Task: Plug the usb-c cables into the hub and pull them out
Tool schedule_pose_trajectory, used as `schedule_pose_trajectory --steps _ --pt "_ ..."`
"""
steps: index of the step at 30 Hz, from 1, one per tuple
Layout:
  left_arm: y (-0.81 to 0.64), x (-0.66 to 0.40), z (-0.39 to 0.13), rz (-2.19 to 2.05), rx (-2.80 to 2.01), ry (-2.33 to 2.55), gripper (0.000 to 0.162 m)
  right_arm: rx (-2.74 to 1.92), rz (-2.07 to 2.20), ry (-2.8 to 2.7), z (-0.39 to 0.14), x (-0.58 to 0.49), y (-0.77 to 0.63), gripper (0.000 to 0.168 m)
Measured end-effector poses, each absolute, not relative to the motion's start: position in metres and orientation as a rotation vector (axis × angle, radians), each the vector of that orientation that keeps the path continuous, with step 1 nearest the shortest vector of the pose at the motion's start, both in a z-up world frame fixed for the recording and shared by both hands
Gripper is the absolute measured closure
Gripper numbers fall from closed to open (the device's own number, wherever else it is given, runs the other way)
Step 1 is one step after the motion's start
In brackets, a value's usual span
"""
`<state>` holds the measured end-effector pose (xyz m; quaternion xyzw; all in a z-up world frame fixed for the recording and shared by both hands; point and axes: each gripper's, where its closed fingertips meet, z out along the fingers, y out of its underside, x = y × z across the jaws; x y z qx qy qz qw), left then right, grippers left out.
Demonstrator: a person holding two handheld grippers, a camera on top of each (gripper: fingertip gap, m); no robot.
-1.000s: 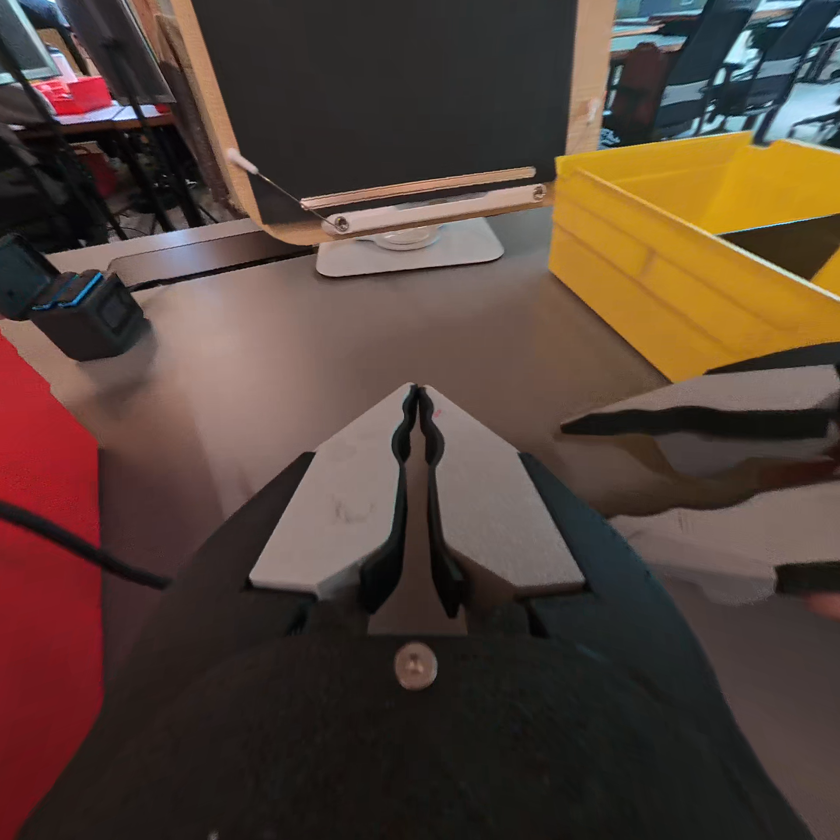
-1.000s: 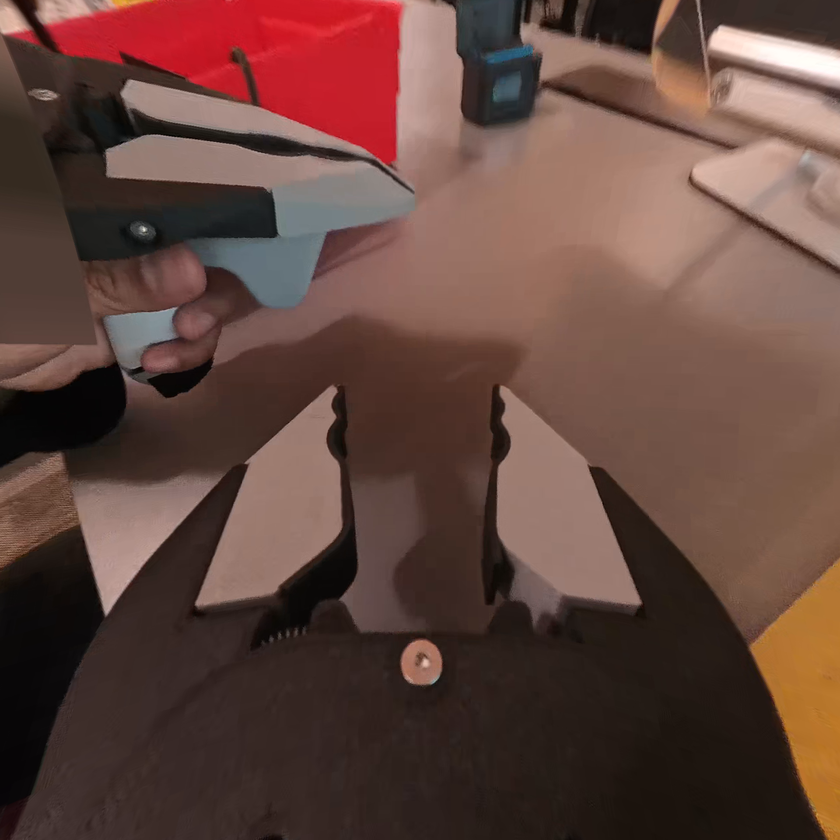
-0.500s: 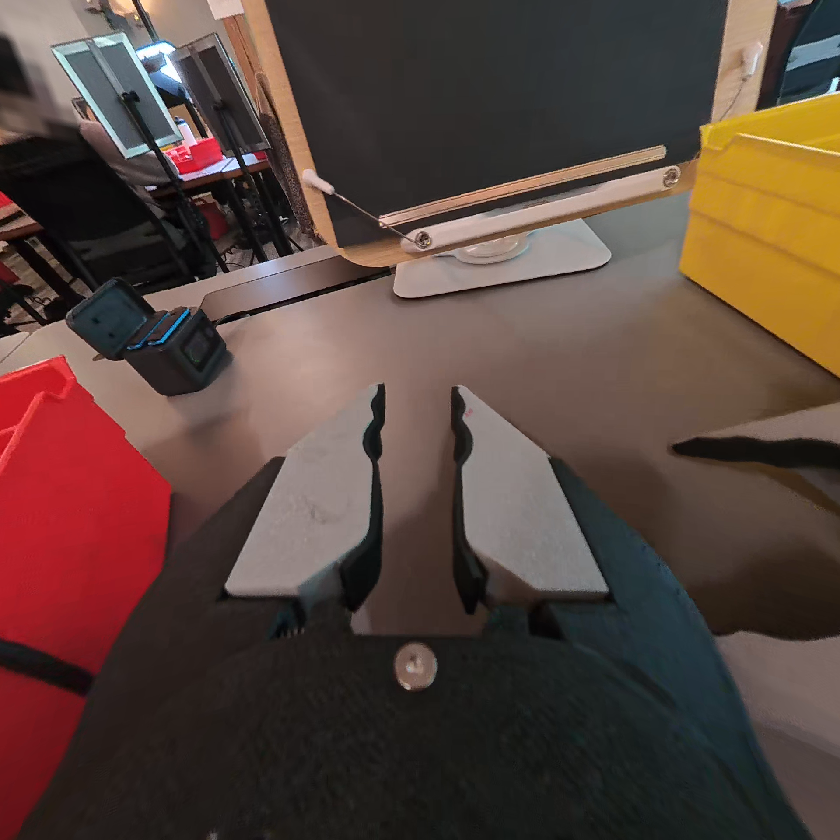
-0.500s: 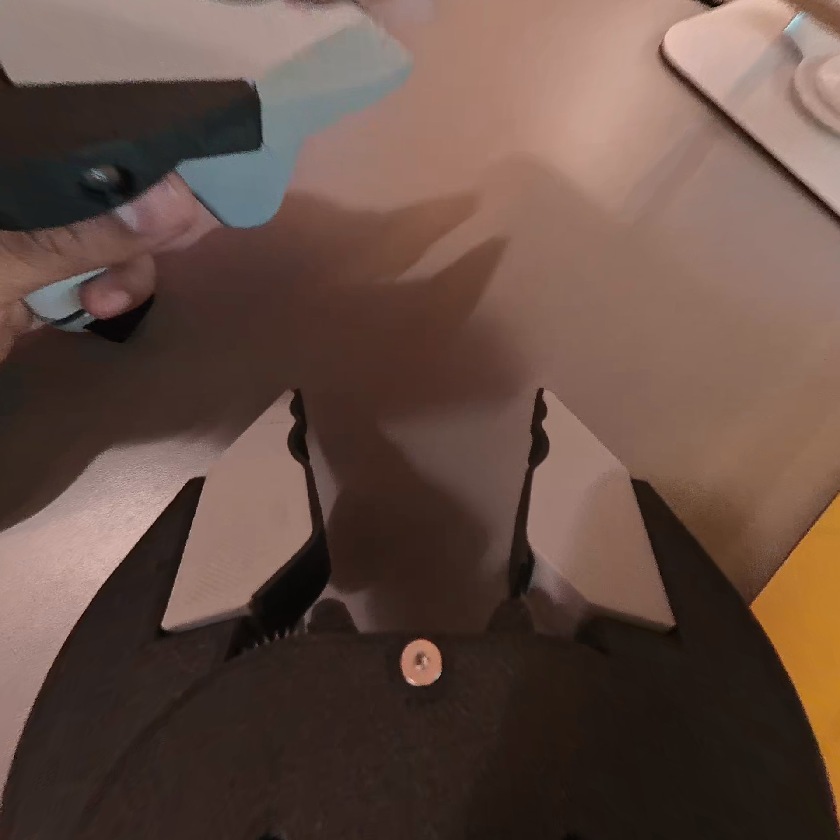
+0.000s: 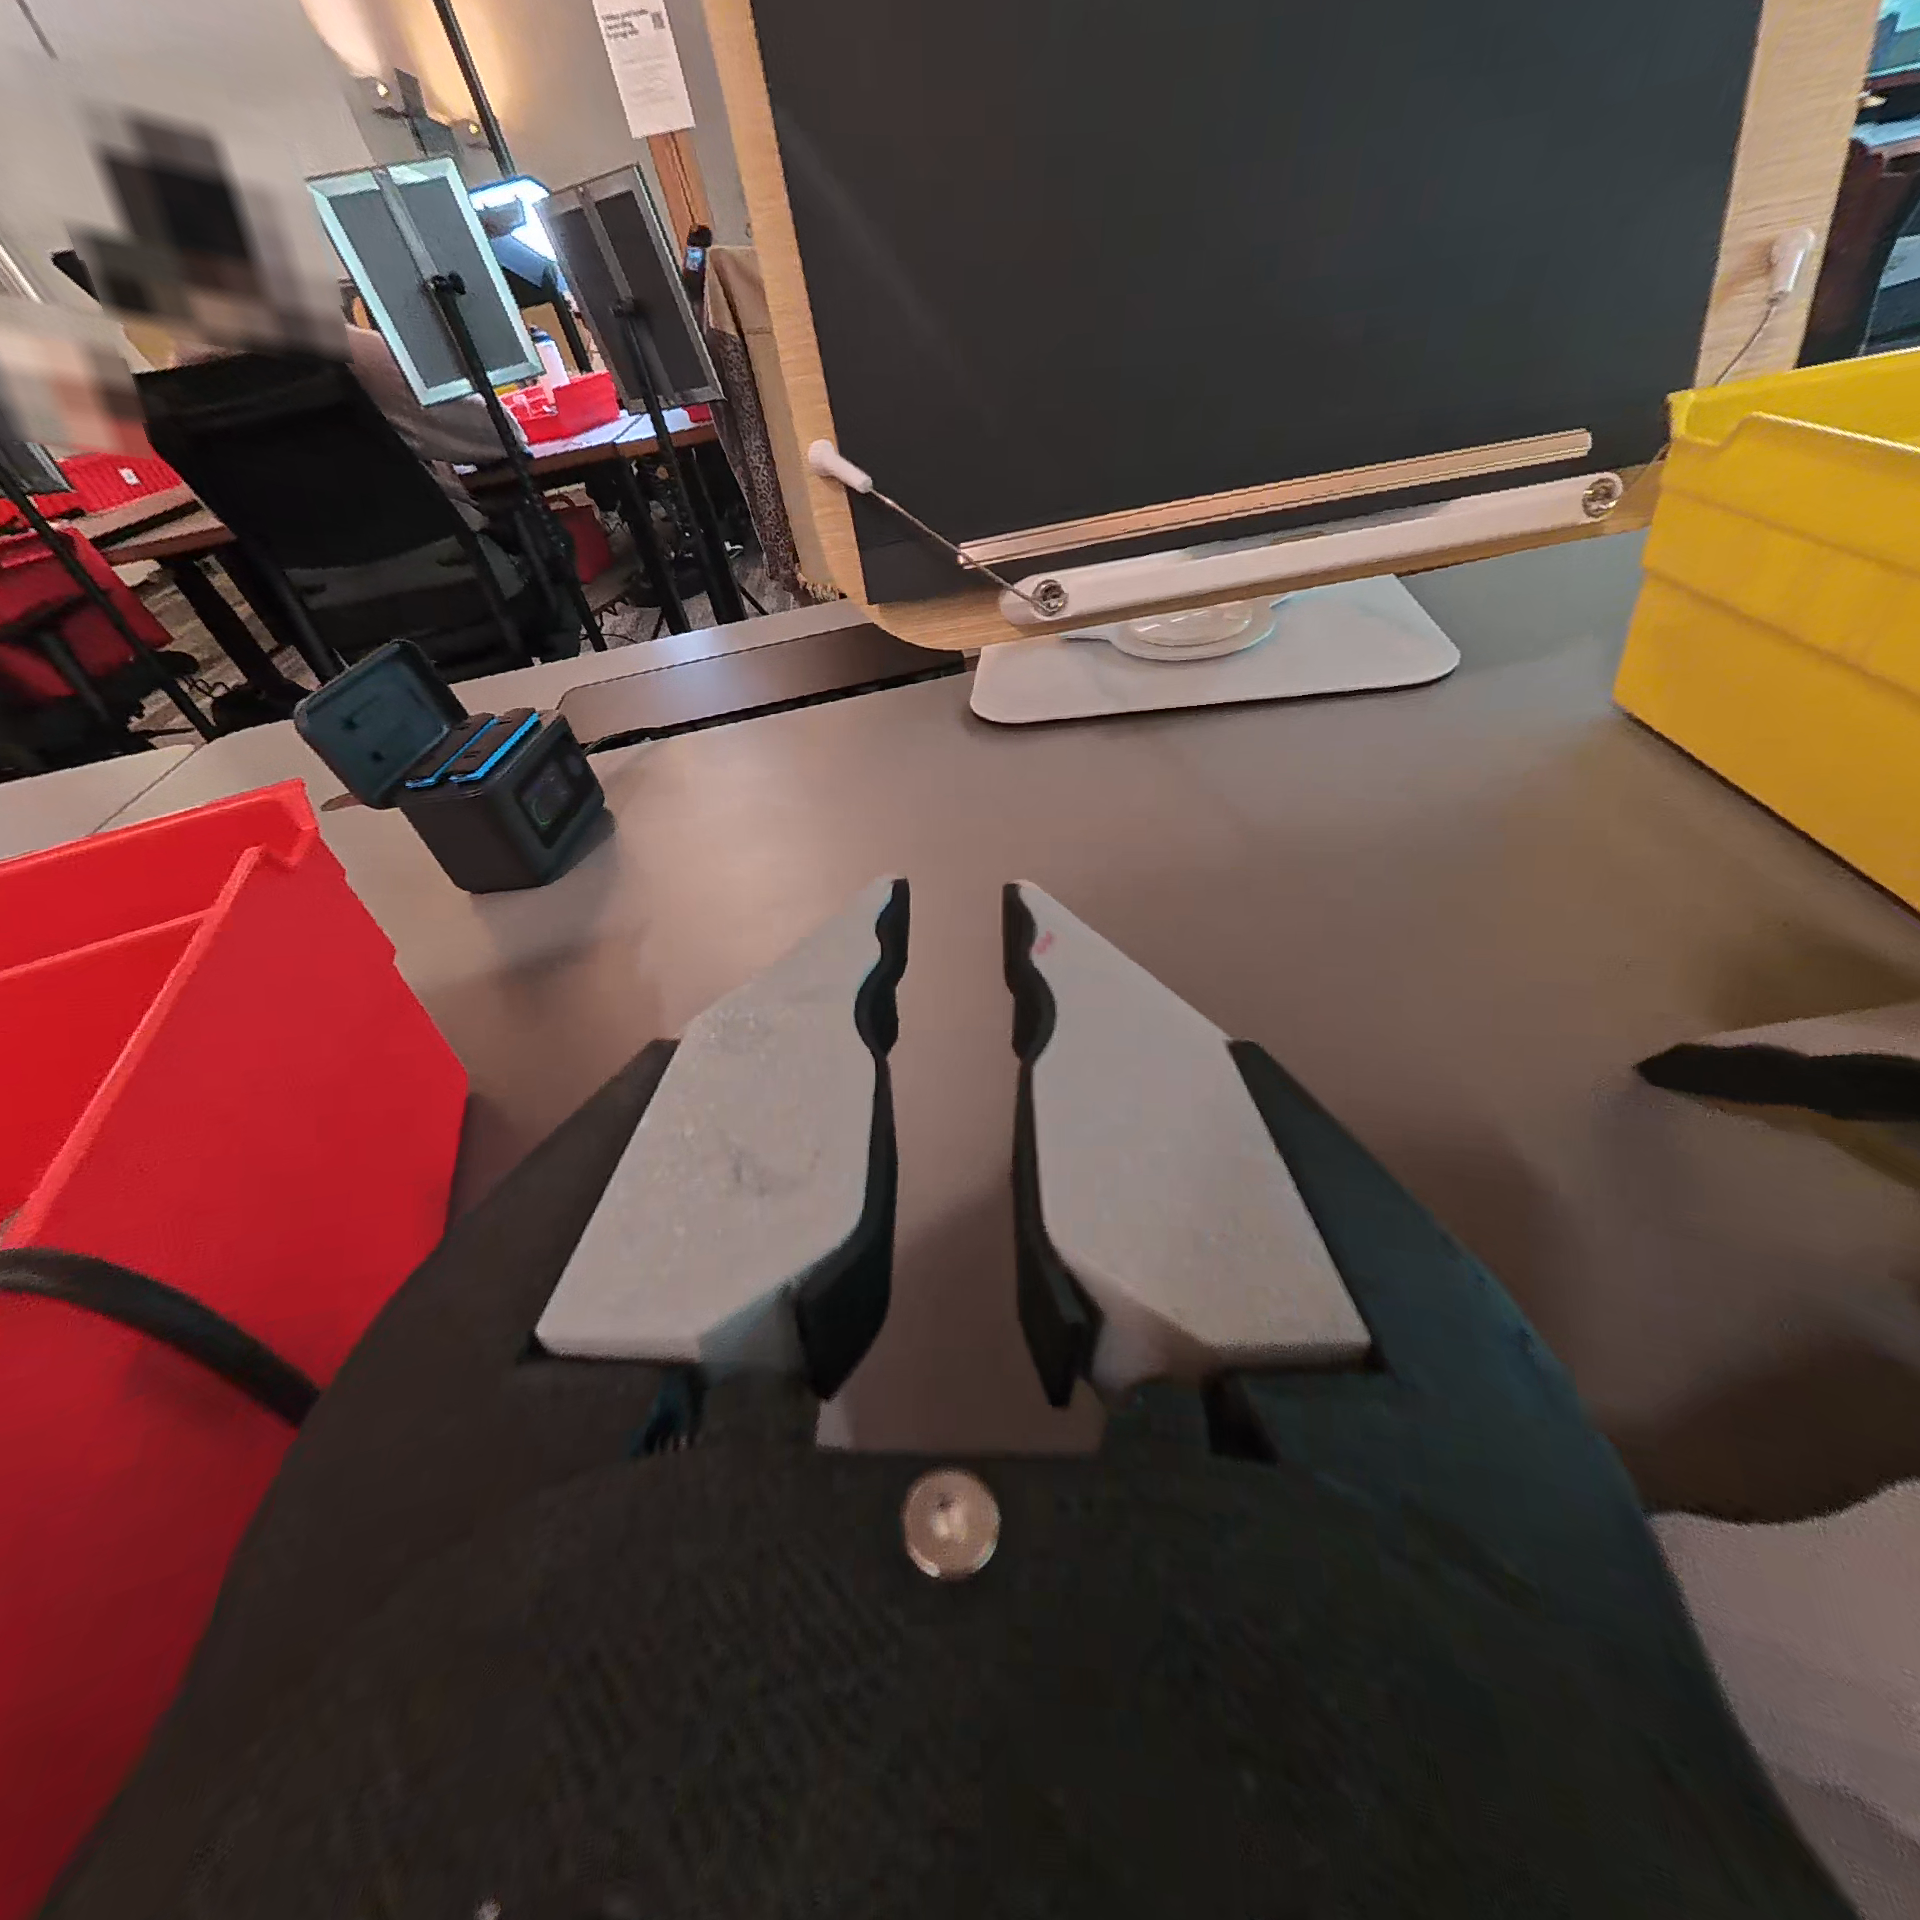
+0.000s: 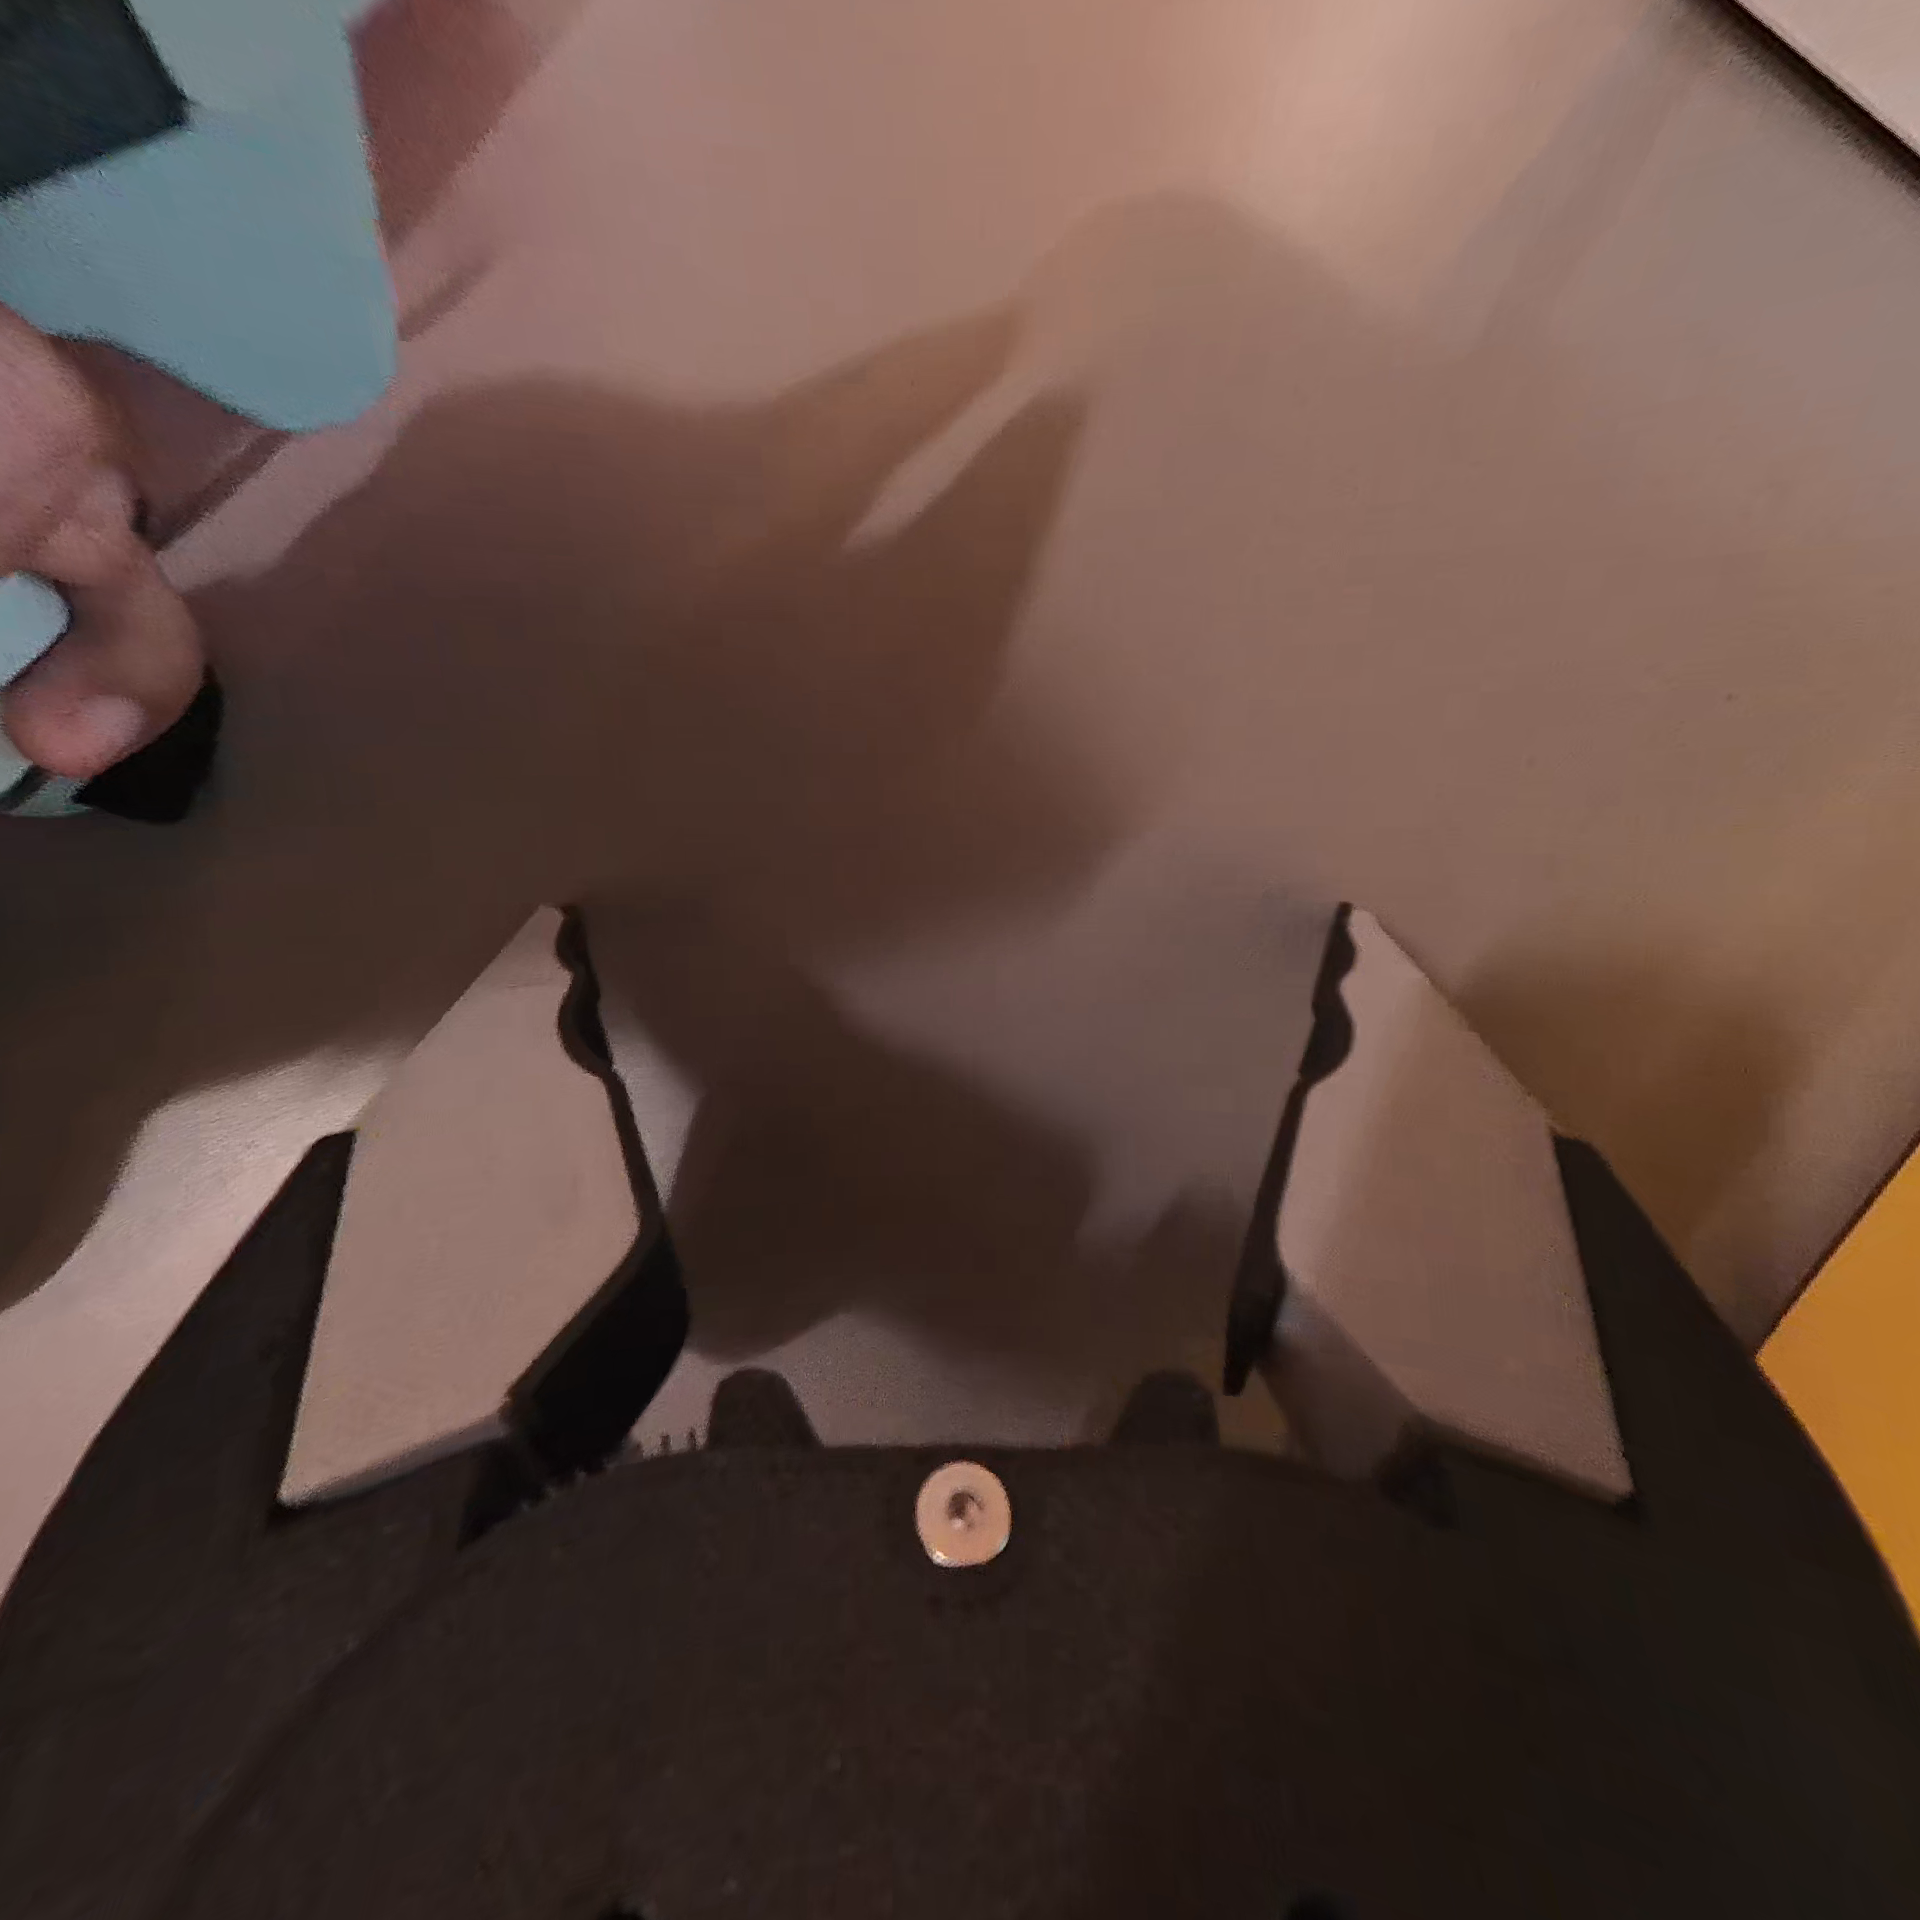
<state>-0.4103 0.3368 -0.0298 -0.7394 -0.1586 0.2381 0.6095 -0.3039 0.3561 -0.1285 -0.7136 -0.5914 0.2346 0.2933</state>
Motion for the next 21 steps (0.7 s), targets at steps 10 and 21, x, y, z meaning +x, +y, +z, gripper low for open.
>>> schedule_pose_trajectory --steps 10,21 --pt "0.3349 -0.4081 -0.0238 0.690 -1.671 -0.375 0.162 -1.904 0.618 -1.609 -0.1317 -0.3043 0.3538 0.018" --pt "0.3344 -0.4056 -0.0225 0.728 -1.665 -0.361 0.162 -1.901 0.619 -1.623 -0.1324 -0.3049 0.3524 0.015"
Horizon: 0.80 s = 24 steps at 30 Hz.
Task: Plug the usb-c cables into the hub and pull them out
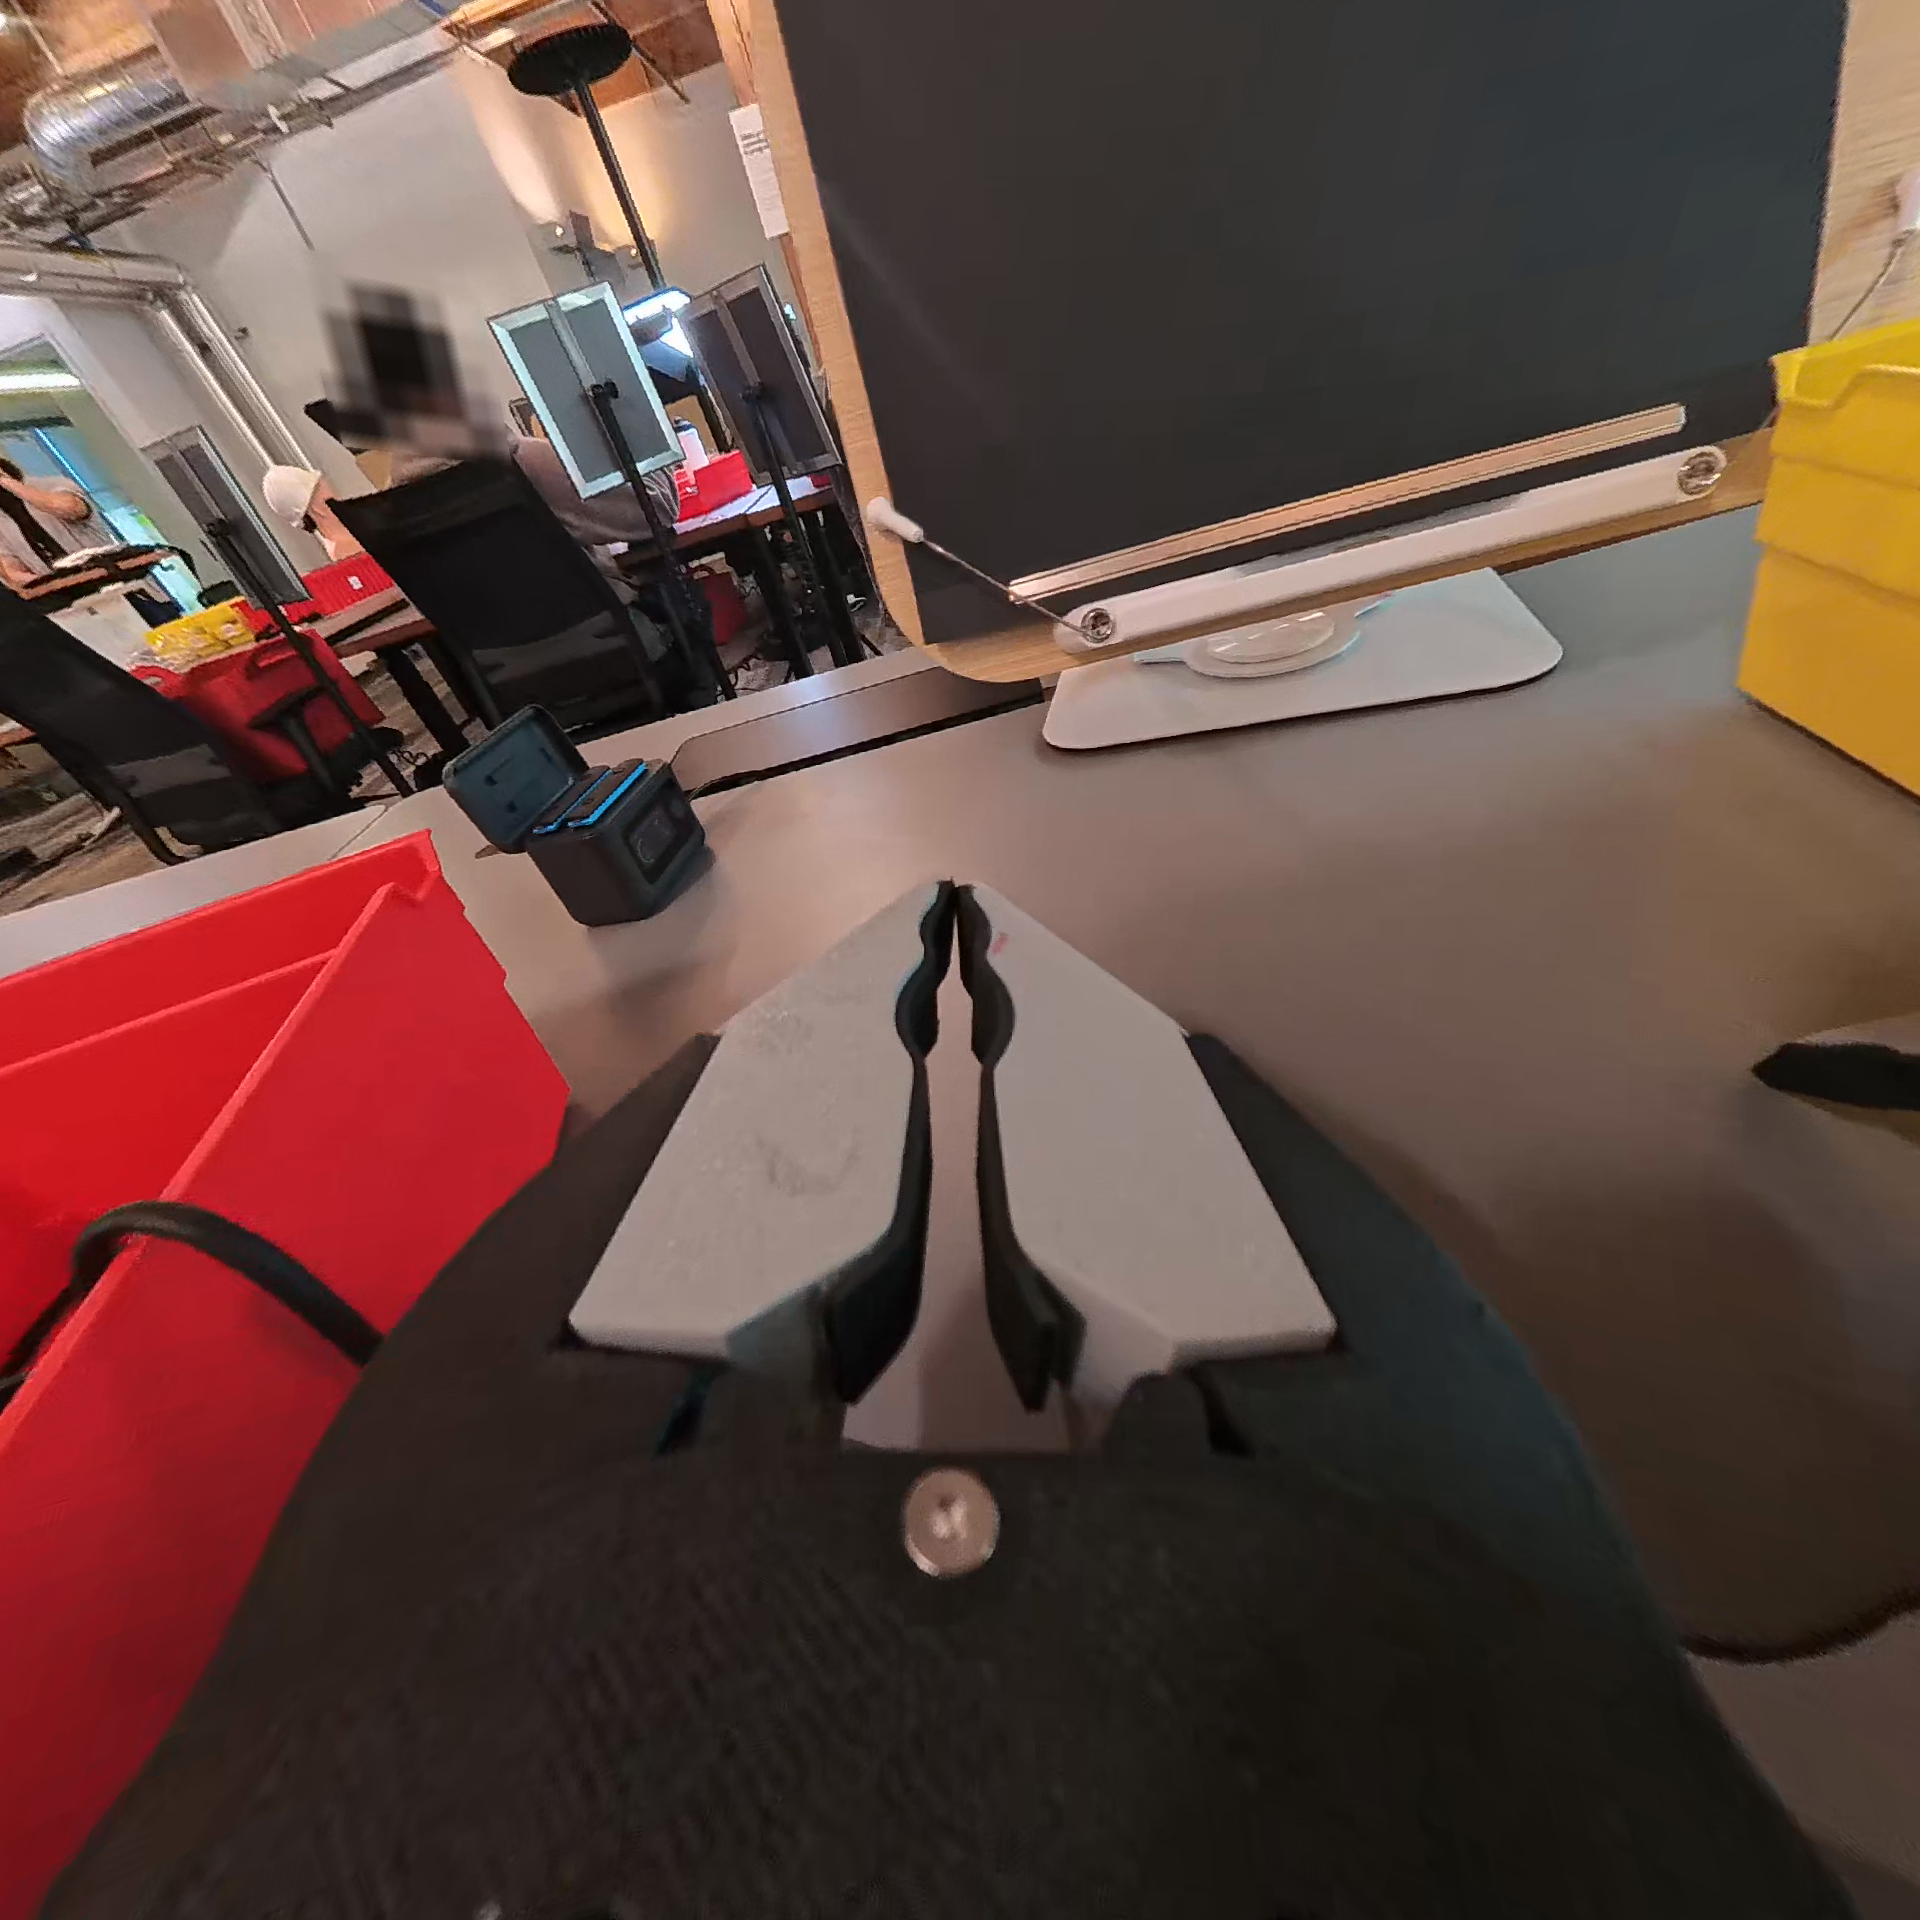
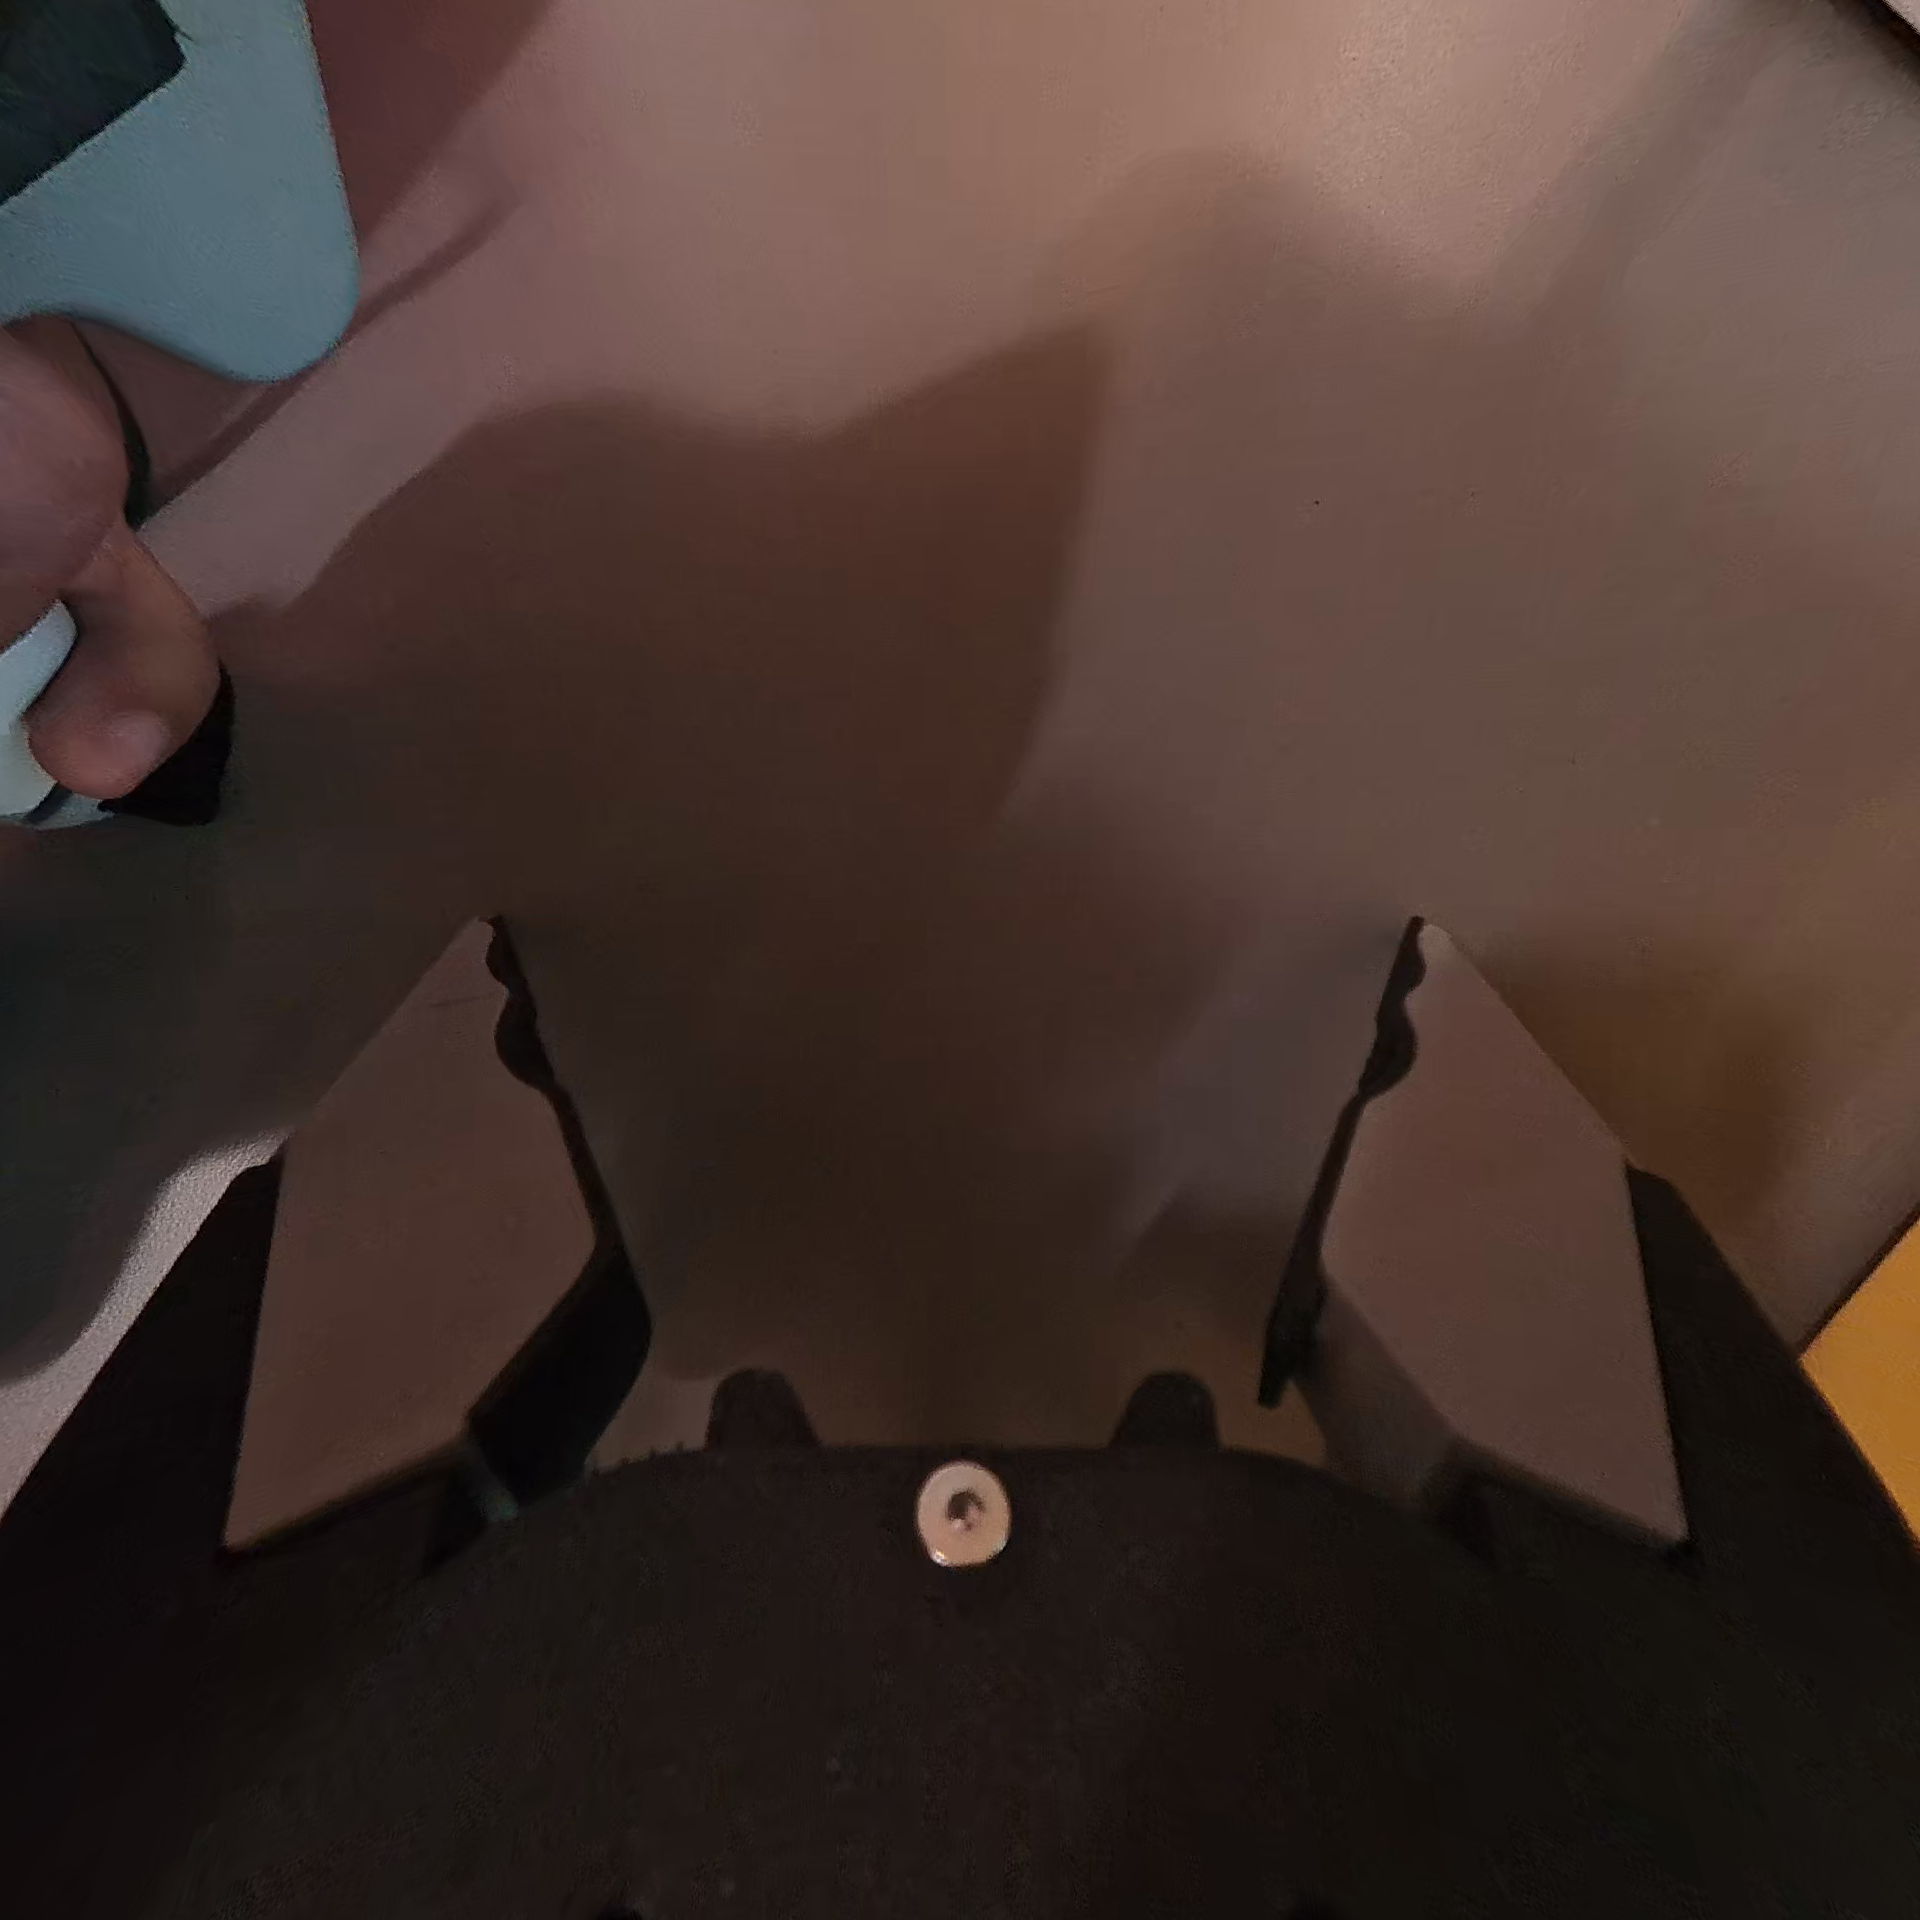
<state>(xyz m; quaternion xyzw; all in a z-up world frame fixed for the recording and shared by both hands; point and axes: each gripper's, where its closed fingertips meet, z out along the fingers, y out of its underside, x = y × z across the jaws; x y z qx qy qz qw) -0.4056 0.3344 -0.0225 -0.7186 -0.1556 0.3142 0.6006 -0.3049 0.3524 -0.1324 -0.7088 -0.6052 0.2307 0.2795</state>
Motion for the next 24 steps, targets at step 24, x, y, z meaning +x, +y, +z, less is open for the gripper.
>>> schedule_pose_trajectory --steps 24 --pt "0.3330 -0.4044 -0.0216 0.737 -1.662 -0.349 0.162 -1.900 0.619 -1.630 -0.1326 -0.3053 0.3517 0.012"
